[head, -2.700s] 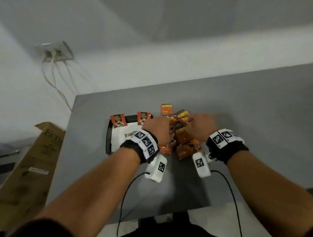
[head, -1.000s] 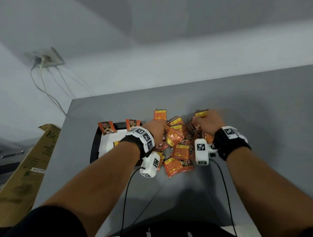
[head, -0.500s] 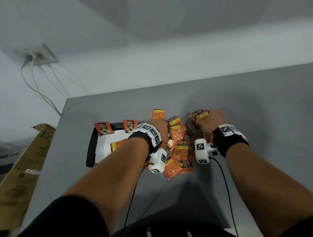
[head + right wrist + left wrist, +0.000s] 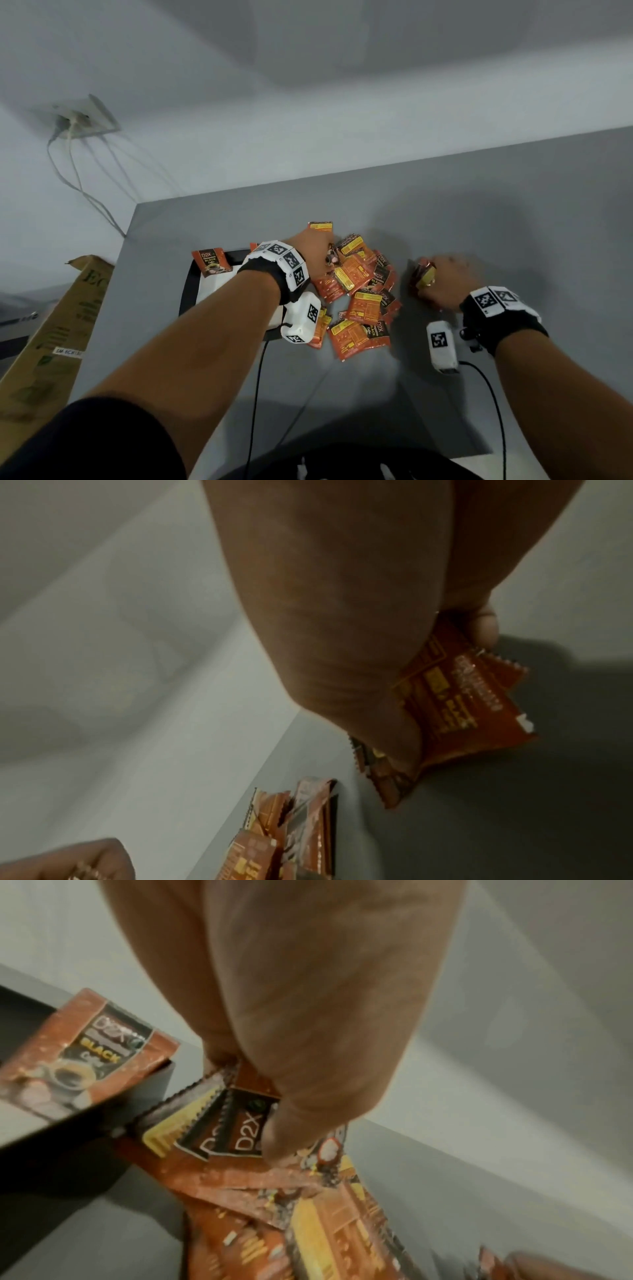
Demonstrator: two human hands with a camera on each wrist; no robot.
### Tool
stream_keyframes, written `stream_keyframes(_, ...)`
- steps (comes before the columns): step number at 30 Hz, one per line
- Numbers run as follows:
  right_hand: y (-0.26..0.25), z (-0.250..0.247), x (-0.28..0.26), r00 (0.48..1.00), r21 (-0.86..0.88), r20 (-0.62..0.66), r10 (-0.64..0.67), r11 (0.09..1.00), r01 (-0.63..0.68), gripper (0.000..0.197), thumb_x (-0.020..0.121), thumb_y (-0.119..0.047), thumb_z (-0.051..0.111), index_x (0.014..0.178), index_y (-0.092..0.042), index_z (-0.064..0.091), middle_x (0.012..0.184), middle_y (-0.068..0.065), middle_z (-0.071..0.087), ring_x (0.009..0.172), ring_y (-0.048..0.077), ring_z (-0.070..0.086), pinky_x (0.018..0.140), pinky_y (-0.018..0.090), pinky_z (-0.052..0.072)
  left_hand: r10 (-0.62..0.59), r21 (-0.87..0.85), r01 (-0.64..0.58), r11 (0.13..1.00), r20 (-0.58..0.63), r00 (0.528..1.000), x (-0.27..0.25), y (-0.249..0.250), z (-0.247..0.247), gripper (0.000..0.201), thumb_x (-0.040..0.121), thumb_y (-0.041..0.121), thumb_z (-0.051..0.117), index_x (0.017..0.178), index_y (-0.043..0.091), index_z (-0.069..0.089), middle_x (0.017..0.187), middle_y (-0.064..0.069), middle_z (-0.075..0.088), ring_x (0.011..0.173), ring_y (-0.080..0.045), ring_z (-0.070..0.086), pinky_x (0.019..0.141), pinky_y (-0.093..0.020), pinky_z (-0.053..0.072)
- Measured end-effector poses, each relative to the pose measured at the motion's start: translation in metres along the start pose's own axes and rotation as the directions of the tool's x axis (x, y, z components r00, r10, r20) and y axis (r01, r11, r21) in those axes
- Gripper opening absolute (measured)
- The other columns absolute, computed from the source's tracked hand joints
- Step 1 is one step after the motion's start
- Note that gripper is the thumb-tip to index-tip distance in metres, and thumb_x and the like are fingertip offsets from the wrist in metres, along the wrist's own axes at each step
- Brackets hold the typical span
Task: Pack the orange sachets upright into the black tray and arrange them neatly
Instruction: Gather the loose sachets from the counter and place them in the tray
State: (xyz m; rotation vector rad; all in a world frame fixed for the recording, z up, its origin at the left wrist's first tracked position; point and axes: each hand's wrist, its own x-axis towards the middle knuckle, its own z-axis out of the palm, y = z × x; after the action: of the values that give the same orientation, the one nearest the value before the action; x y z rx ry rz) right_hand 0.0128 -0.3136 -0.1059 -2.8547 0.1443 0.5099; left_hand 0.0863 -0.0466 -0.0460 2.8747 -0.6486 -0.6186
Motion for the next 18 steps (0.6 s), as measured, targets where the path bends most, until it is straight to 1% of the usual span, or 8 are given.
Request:
stream_keyframes(2, 0.0, 0.001, -0.001, 0.998, 0.079, -0.013, 0.056, 0.995, -0.055, 0.04, 0.081, -0.031, 0.074, 0.114, -0.015, 0.058, 0.113, 0.01, 0.062, 0.109, 0.035, 0.056, 0.096, 0.043, 0.048, -0.024, -0.014, 0.024, 1.0, -0.025, 0.999, -0.003, -0.001, -0.011, 0.026, 0.089, 0.023, 0.071, 0.112, 0.015, 0.062, 0.097, -0.002, 0.062, 0.089, -0.023, 0.06, 0.072, -0.03, 0.045)
stream_keyframes(4, 0.0, 0.001, -0.002, 0.993, 0.199, -0.002, 0.119, 0.973, -0.116, 0.043, 0.075, -0.027, 0.08, 0.108, -0.012, 0.057, 0.101, 0.009, 0.065, 0.094, 0.03, 0.063, 0.082, 0.04, 0.053, -0.072, -0.018, 0.071, 0.997, -0.014, 0.997, -0.006, -0.003, -0.017, 0.017, 0.087, 0.022, 0.072, 0.094, 0.012, 0.062, 0.089, -0.004, 0.062, 0.082, -0.024, 0.061, 0.063, -0.029, 0.045)
stream_keyframes(6, -0.001, 0.0, -0.003, 0.998, 0.238, -0.005, 0.07, 0.969, -0.067, 0.035, 0.075, -0.029, 0.079, 0.099, -0.016, 0.058, 0.088, 0.003, 0.064, 0.081, 0.025, 0.065, 0.068, 0.031, 0.049, -0.104, -0.01, 0.104, 0.995, 0.021, 0.994, -0.008, -0.003, -0.013, 0.026, 0.085, 0.031, 0.073, 0.074, 0.014, 0.057, 0.077, -0.001, 0.059, 0.069, -0.02, 0.057, 0.057, -0.027, 0.04)
stream_keyframes(8, -0.007, -0.006, -0.007, 1.0, 0.215, -0.019, -0.005, 0.977, 0.009, 0.016, 0.083, -0.028, 0.073, 0.088, -0.019, 0.06, 0.08, 0.001, 0.063, 0.074, 0.02, 0.063, 0.061, 0.027, 0.044, -0.118, 0.007, 0.118, 0.993, 0.083, 0.99, -0.011, 0.001, -0.004, 0.032, 0.088, 0.031, 0.068, 0.066, 0.016, 0.052, 0.069, 0.0, 0.053, 0.061, -0.016, 0.049, 0.056, -0.026, 0.039)
stream_keyframes(10, -0.014, -0.014, -0.01, 0.998, 0.278, -0.04, -0.052, 0.959, 0.061, 0.011, 0.089, -0.021, 0.067, 0.079, -0.018, 0.063, 0.073, 0.002, 0.065, 0.069, 0.02, 0.065, 0.061, 0.031, 0.05, -0.149, 0.006, 0.15, 0.989, 0.14, 0.979, -0.012, 0.007, 0.006, 0.024, 0.089, 0.022, 0.062, 0.069, 0.013, 0.054, 0.069, -0.002, 0.052, 0.062, -0.017, 0.05, 0.056, -0.026, 0.041)
stream_keyframes(13, -0.028, -0.026, -0.017, 0.989, 0.479, -0.126, -0.071, 0.869, 0.124, 0.014, 0.089, -0.013, 0.064, 0.074, -0.014, 0.066, 0.064, 0.004, 0.068, 0.055, 0.017, 0.066, 0.053, 0.025, 0.053, -0.167, -0.004, 0.17, 0.985, 0.162, 0.973, -0.01, 0.017, 0.014, 0.024, 0.092, 0.02, 0.059, 0.071, 0.008, 0.056, 0.075, -0.007, 0.057, 0.065, -0.019, 0.054, 0.053, -0.027, 0.044)
stream_keyframes(16, -0.05, -0.035, -0.027, 0.979, 0.568, -0.136, -0.149, 0.798, 0.201, 0.003, 0.086, -0.015, 0.071, 0.085, -0.017, 0.069, 0.07, -0.001, 0.071, 0.058, 0.005, 0.066, 0.052, 0.016, 0.048, -0.18, -0.054, 0.188, 0.981, 0.132, 0.975, -0.005, 0.022, 0.015, 0.022, 0.091, 0.02, 0.058, 0.074, 0.007, 0.059, 0.078, -0.008, 0.06, 0.07, -0.022, 0.059, 0.058, -0.03, 0.049)
stream_keyframes(18, -0.065, -0.031, -0.032, 0.968, 0.53, -0.054, -0.243, 0.815, 0.234, 0.006, 0.086, -0.019, 0.071, 0.091, -0.021, 0.068, 0.079, -0.004, 0.071, 0.069, 0.006, 0.066, 0.059, 0.015, 0.049, -0.188, -0.065, 0.197, 0.978, 0.124, 0.974, -0.002, 0.024, 0.015, 0.02, 0.092, 0.024, 0.058, 0.083, 0.007, 0.064, 0.084, -0.009, 0.065, 0.075, -0.023, 0.063, 0.063, -0.032, 0.053)
